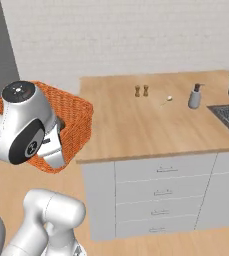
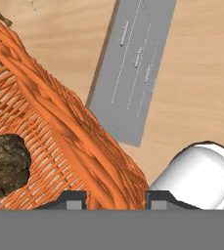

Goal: Open the cabinet, pick up the bread from the cabinet and place it in the basket. Then move the basket to the dining counter.

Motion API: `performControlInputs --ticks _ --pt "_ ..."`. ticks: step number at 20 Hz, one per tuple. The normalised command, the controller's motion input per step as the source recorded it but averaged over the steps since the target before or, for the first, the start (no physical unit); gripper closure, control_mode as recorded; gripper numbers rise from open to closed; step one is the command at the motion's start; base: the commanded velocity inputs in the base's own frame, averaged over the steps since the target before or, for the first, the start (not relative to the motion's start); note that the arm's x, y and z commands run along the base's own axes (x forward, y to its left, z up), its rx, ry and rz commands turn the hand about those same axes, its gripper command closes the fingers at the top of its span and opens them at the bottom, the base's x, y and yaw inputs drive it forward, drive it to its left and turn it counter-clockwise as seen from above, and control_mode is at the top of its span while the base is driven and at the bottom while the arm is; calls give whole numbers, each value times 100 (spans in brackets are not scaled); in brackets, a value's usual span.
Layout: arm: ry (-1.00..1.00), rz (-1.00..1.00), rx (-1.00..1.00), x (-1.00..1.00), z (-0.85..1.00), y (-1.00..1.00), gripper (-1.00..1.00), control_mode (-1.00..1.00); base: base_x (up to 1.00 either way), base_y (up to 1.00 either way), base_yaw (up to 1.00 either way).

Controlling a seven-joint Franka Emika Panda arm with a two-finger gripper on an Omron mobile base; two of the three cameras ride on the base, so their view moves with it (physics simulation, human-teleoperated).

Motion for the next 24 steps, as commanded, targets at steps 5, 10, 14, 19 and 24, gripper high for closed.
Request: performControlInputs --ticks 5,10,14,19,24 --pt "0 0 0 0 0 0 100 100 -17 -97 40" --pt "0 0 0 0 0 0 100 100 7 -100 19" --pt "0 0 0 0 0 0 100 100 63 -93 32" --pt "0 0 0 0 0 0 100 100 60 -45 32" --pt "0 0 0 0 0 0 100 100 34 -15 26"
